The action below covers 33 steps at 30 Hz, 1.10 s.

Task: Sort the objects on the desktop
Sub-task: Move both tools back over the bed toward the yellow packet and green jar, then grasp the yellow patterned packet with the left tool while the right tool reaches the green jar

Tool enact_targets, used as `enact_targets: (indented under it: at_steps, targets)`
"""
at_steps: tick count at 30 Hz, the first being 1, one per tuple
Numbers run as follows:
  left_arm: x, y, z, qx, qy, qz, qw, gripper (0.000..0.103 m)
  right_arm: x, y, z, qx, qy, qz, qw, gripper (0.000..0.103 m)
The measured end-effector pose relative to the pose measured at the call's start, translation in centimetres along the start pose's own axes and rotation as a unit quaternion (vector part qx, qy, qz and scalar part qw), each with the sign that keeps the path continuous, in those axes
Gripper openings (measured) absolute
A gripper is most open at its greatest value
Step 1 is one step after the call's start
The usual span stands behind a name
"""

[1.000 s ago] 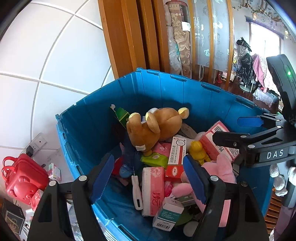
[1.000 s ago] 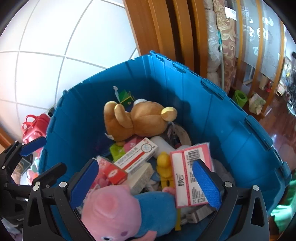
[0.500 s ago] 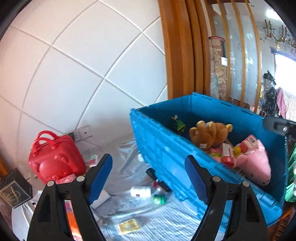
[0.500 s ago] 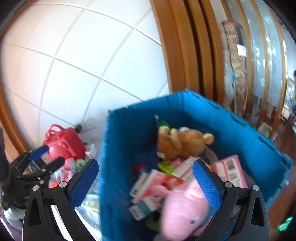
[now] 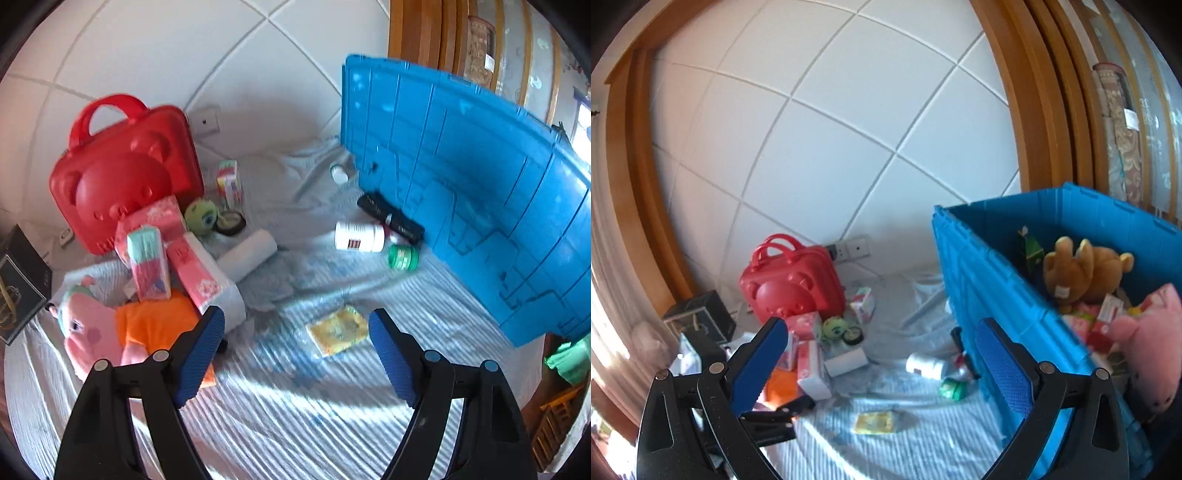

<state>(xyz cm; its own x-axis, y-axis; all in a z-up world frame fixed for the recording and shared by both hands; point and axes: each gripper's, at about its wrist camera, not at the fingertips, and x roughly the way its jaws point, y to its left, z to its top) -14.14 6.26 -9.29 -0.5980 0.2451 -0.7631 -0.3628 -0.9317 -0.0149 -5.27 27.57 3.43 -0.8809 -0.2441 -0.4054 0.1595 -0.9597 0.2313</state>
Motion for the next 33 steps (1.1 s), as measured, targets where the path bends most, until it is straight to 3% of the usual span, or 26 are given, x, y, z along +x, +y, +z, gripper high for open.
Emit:
enact_targets:
  at_steps: [4, 9, 16, 18, 19, 20, 22, 27, 33]
  targets:
    - [4.5, -0.2, -2.3, 0.019, 0.043, -0.039, 0.9981, 0.08, 2.4, 1.5, -3.4, 0.0, 0.023, -0.014, 1.0, 0.103]
    - [9.2, -1.6, -3.6, 0.061, 0.061, -0.067, 0.994, 0.08, 6.6, 0.1, -9.0, 0.054, 0.068, -0.066, 0.994, 0.103]
    - [14.5, -3.6, -4.2, 0.108, 0.067, -0.107, 0.9861, 0.08, 12.2, -4.1, -16.1, 0.133, 0.127, -0.151, 0.971, 0.103]
    - [15.7, -4.0, -4.3, 0.133, 0.072, -0.097, 0.9838, 0.069, 13.2, -5.3, -17.3, 0.142, 0.141, -0.168, 0.965, 0.103]
    - [15.7, -4.0, -4.1, 0.14, 0.059, -0.102, 0.9831, 0.037, 13.7, -5.7, -17.6, 0.145, 0.146, -0.174, 0.963, 0.103]
    - [15.9, -3.7, -3.6, 0.132, 0.063, -0.112, 0.983, 0.015, 14.1, -6.2, -17.9, 0.147, 0.15, -0.178, 0.961, 0.103]
    - [16.4, -2.7, -1.9, 0.107, 0.068, -0.114, 0.9854, 0.012, 15.1, -6.7, -18.2, 0.147, 0.158, -0.186, 0.959, 0.103]
    - [17.1, -1.1, 2.3, 0.082, 0.039, -0.093, 0.9915, 0.012, 18.8, -7.9, -17.6, 0.145, 0.166, -0.19, 0.957, 0.103]
    - [18.5, -0.5, 3.8, 0.066, 0.041, -0.096, 0.9923, 0.012, 23.8, -9.6, -16.8, 0.155, 0.169, -0.216, 0.949, 0.103]
